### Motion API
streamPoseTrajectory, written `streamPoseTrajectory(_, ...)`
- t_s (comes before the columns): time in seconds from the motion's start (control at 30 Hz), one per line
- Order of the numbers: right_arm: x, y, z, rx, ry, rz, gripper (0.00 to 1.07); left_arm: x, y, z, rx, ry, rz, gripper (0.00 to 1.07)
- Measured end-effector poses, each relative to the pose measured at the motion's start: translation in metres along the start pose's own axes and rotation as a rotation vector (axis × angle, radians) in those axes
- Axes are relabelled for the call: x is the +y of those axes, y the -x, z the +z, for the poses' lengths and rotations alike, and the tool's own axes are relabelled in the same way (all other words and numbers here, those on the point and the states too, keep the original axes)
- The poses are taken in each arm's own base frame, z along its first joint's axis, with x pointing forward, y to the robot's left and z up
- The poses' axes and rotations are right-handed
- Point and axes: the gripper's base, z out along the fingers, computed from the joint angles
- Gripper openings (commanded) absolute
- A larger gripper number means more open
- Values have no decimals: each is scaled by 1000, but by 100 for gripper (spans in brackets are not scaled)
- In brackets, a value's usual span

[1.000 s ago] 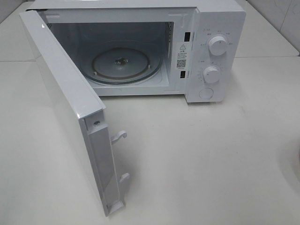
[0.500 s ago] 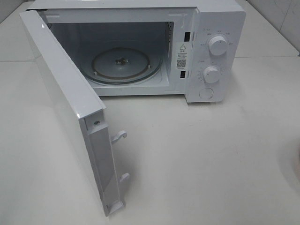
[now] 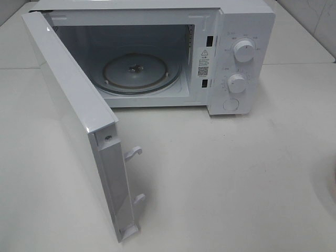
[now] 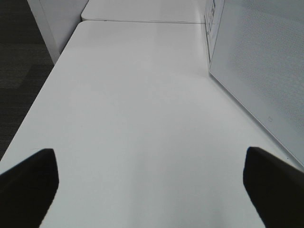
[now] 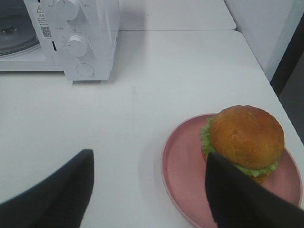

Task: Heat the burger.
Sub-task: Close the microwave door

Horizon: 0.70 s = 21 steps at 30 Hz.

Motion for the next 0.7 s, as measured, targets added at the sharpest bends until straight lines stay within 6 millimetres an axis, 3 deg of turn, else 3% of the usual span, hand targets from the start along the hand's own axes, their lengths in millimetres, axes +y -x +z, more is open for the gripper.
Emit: streamPoseTrajectory(0.7, 0, -1, 1, 3, 0, -1, 65, 0, 0, 0, 0, 0, 0, 98)
